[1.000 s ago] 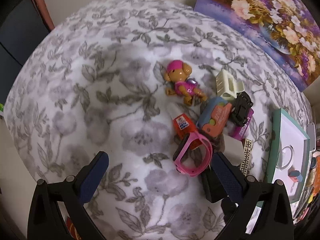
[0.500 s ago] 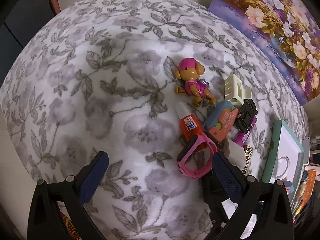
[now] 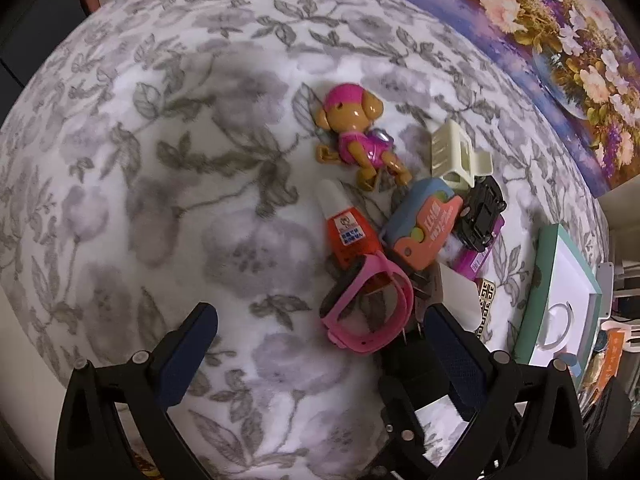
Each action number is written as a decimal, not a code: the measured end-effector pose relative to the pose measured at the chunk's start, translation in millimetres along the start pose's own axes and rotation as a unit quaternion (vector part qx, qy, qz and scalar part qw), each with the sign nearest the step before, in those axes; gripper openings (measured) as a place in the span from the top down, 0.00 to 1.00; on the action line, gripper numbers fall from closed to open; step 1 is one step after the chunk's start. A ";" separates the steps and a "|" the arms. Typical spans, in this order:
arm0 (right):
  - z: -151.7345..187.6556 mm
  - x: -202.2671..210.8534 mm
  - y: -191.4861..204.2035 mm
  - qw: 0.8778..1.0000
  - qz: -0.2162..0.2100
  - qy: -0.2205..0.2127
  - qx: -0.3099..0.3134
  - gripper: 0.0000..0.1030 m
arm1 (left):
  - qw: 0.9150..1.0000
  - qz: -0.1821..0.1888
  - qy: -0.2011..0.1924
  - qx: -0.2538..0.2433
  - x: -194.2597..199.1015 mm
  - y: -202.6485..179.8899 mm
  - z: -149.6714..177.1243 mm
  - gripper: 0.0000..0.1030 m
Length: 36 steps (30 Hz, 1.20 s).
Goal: Organize rigid objects
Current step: 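Grasp the black charger with the right tool while the left tool grasps the pink watch band, then carry the charger and watch band into the tray and release both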
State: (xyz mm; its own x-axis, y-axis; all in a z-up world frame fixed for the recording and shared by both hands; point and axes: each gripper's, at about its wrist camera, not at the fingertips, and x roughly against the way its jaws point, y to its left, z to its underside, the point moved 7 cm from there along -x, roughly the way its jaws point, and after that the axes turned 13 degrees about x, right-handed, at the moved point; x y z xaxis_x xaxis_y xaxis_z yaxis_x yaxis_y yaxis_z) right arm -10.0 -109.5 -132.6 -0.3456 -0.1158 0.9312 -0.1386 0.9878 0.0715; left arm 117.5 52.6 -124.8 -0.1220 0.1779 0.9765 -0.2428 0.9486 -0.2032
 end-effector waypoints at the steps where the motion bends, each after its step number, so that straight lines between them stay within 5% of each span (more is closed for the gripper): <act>1: -0.4 -2.0 0.4 1.000 0.001 0.002 0.002 0.50 | 1.000 0.000 0.003 0.003 -2.3 0.0 0.3 0.00; 10: -5.2 -12.6 0.1 1.000 -0.006 0.007 -0.006 0.50 | 1.000 0.002 0.018 -0.005 -19.0 -10.3 3.1 0.07; 17: -4.1 -11.1 -5.9 1.000 -0.009 0.007 -0.010 0.52 | 0.998 0.039 0.041 -0.011 -26.2 -20.6 9.9 0.44; 25: 0.2 -8.1 -15.4 1.000 -0.015 0.008 -0.019 0.52 | 0.999 0.041 0.020 -0.015 -15.7 -24.1 9.0 0.47; 36: -0.3 30.6 -34.5 0.996 -0.048 -0.034 -0.064 0.57 | 0.995 0.073 -0.073 -0.015 51.6 -19.8 -4.9 0.47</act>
State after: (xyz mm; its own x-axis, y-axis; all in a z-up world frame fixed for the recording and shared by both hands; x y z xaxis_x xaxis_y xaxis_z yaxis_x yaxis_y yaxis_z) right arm -15.5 -147.1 -106.5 -0.3990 -0.2133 0.8918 -0.0570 0.9765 0.2081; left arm 120.7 44.3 -70.1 -0.2923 0.2770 0.9153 -0.1831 0.9232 -0.3378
